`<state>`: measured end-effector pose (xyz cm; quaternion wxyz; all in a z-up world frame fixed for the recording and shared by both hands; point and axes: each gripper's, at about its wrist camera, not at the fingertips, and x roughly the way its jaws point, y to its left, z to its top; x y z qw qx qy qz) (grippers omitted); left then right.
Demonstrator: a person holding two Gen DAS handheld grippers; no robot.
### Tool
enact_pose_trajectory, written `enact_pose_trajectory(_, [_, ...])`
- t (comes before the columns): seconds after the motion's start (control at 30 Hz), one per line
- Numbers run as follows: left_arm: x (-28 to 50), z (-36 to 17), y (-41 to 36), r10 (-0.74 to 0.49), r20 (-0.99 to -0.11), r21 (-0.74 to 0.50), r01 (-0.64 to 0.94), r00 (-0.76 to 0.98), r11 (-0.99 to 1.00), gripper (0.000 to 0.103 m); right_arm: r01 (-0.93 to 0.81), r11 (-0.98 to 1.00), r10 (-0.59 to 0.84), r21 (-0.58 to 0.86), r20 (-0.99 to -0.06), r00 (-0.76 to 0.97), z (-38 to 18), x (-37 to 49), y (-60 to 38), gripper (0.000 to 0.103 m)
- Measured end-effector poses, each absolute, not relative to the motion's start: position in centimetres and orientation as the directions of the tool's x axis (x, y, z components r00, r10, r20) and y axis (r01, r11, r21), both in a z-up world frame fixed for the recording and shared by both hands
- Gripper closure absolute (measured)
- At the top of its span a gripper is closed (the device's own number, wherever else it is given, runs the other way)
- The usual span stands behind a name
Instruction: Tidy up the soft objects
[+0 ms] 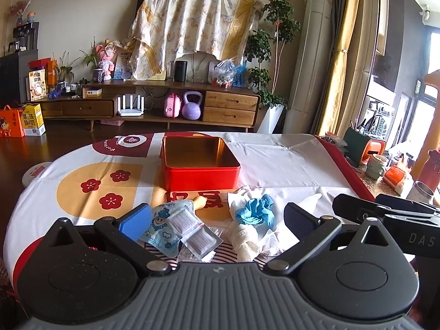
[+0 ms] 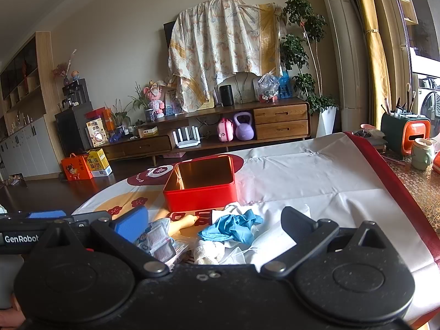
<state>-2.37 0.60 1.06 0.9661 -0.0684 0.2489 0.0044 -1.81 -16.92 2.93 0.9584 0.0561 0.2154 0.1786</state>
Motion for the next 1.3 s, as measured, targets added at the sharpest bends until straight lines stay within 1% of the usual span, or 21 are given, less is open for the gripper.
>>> enact_pose_trajectory(0.93, [-2.0, 0.6, 1.3, -0.035, -0.493, -0.154, -0.047, 0.870, 0.987, 0.000, -0.323, 0.927, 0.373, 0.189, -0.400, 0.837, 3.7, -2.2, -17.1, 0.000])
enact_pose_trajectory(1.3, [0.0, -0.8, 1.6, -0.039, -0.527, -0.162, -0.056, 0.849, 0.985, 0.000, -0.335, 0.924, 0.382, 0.184, -0.441, 0.812, 1.7, 0.4, -16.2, 0.000])
